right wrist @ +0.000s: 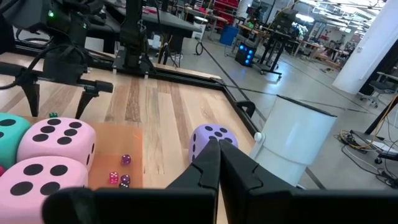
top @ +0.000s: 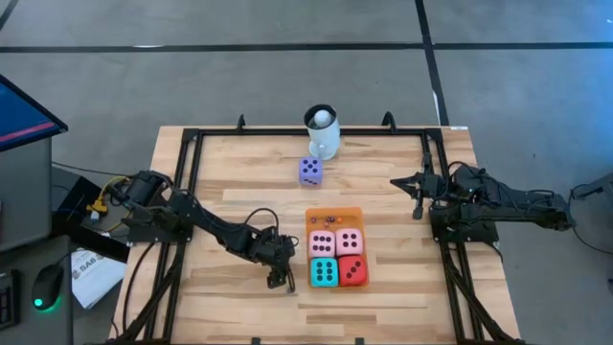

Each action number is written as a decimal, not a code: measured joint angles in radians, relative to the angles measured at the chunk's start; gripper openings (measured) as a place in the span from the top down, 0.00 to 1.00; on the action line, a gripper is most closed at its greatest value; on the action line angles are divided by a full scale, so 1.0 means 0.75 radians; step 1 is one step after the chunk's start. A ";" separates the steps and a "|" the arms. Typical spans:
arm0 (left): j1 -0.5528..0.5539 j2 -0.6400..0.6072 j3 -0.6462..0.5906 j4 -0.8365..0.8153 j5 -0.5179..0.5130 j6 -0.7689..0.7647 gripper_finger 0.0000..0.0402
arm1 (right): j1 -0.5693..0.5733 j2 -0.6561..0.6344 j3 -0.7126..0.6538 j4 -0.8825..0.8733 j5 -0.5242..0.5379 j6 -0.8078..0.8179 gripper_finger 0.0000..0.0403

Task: Pick & Place Dice
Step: Put the small pink dice into the orange bin

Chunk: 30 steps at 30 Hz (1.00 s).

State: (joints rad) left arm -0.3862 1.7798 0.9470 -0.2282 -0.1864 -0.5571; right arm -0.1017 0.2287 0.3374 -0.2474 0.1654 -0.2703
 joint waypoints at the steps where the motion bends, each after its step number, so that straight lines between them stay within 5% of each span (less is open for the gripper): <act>1: 0.000 0.009 0.000 0.011 0.000 0.000 0.25 | 0.000 0.000 0.000 0.000 0.000 0.000 1.00; 8: -0.016 0.098 0.007 0.090 -0.022 -0.008 0.25 | -0.001 0.000 0.000 -0.005 0.000 0.000 1.00; 30: -0.016 0.012 0.001 -0.031 -0.007 -0.073 0.25 | -0.002 0.000 0.000 -0.004 0.000 0.000 1.00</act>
State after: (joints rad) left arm -0.3981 1.7885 0.9478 -0.2517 -0.1917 -0.6121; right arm -0.1028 0.2287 0.3374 -0.2506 0.1654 -0.2703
